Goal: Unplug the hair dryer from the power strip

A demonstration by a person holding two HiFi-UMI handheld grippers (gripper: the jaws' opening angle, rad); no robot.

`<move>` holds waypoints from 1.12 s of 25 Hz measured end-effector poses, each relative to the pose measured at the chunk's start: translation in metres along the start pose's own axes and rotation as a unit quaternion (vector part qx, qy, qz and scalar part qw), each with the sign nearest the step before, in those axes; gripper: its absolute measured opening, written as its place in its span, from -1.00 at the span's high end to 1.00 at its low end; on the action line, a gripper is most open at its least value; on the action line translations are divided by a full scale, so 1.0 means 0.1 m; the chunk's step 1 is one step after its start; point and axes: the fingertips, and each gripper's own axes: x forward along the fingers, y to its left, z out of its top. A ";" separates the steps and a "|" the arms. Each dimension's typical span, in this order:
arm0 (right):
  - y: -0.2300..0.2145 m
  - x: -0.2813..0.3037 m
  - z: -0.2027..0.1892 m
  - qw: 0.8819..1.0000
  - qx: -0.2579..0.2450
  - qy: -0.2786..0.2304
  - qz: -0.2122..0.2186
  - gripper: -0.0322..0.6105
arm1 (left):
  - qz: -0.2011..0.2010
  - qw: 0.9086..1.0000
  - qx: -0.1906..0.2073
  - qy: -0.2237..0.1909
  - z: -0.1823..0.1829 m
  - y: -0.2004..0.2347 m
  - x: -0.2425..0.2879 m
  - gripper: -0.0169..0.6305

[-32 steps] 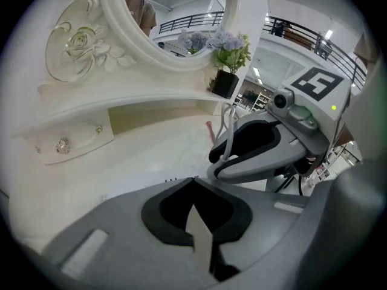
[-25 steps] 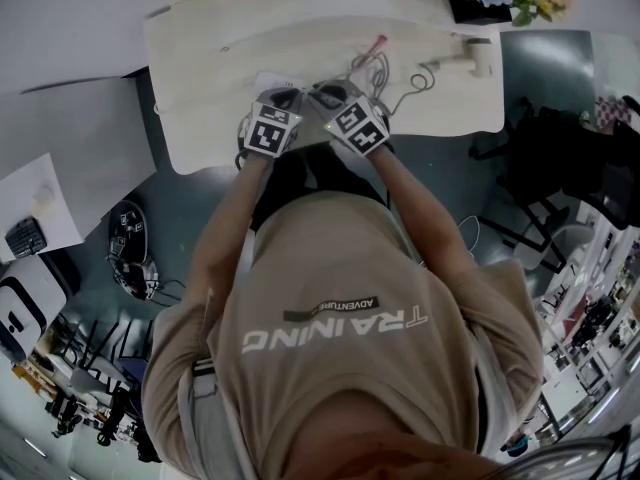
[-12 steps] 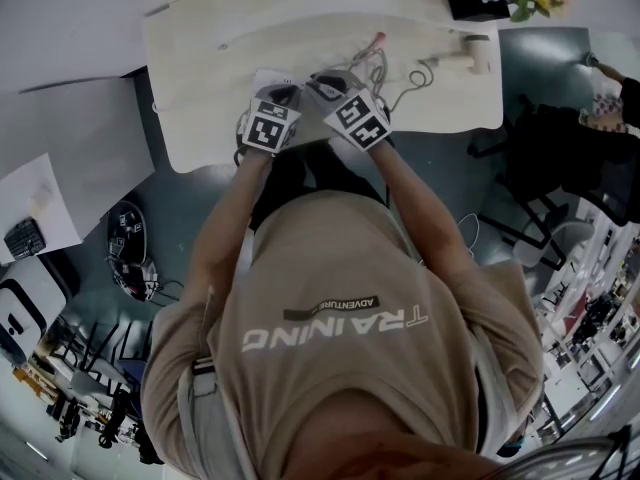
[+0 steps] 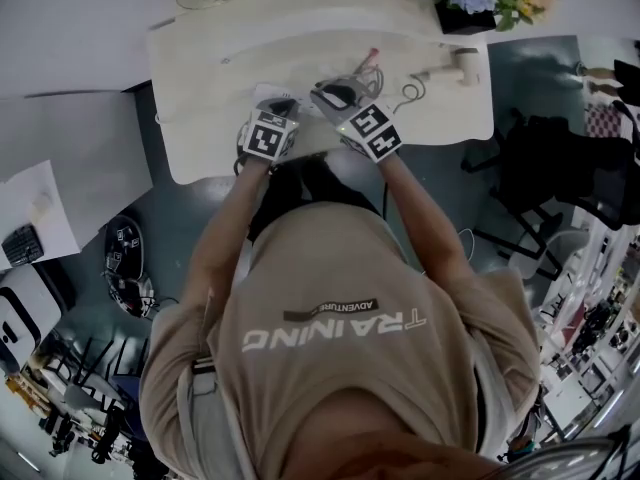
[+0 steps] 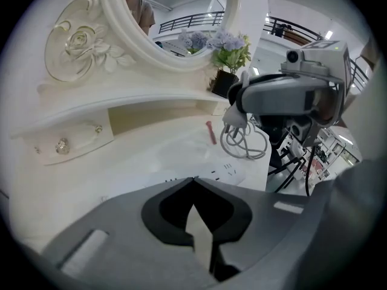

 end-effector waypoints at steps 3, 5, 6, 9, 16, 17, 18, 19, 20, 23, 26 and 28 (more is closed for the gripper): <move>-0.01 -0.14 0.07 1.000 -0.005 -0.012 -0.003 0.70 | 0.016 1.000 0.003 -0.013 0.06 0.02 -0.07 0.94; 0.01 -0.24 0.12 1.000 -0.006 -0.022 -0.006 0.70 | 0.022 0.999 0.001 -0.030 0.14 0.00 -0.17 0.94; 0.02 -0.29 0.14 1.000 -0.004 -0.027 -0.007 0.70 | 0.025 0.999 0.002 -0.039 0.18 -0.01 -0.23 0.94; 0.05 -0.42 0.22 0.999 0.007 -0.048 -0.006 0.70 | 0.038 0.997 0.008 -0.070 0.32 -0.02 -0.42 0.94; 0.12 -0.84 0.52 0.994 0.028 -0.109 -0.011 0.69 | 0.064 0.983 -0.001 -0.169 0.66 -0.17 -1.06 0.94; 0.13 -0.89 0.58 0.993 0.024 -0.116 -0.013 0.69 | 0.065 0.982 0.000 -0.177 0.71 -0.19 -1.14 0.94; 0.14 -0.94 0.63 0.992 0.018 -0.123 -0.015 0.69 | 0.065 0.981 0.002 -0.184 0.76 -0.22 -1.22 0.94; 0.15 -0.99 0.68 0.991 0.011 -0.130 -0.017 0.69 | 0.067 0.979 0.006 -0.191 0.81 -0.24 -1.31 0.94; 0.17 -1.04 0.73 0.991 0.004 -0.136 -0.018 0.69 | 0.070 0.977 0.010 -0.200 0.88 -0.27 -1.40 0.94; 0.21 -1.17 0.87 0.988 -0.011 -0.154 -0.019 0.69 | 0.080 0.969 0.019 -0.233 1.10 -0.32 -1.67 0.94; 0.26 -1.32 1.04 0.984 -0.021 -0.177 -0.020 0.69 | 0.087 0.963 0.029 -0.254 1.28 -0.36 -1.90 0.94; 0.27 -1.42 1.15 0.981 -0.025 -0.192 -0.022 0.69 | 0.091 0.959 0.037 -0.265 1.38 -0.39 -2.03 0.94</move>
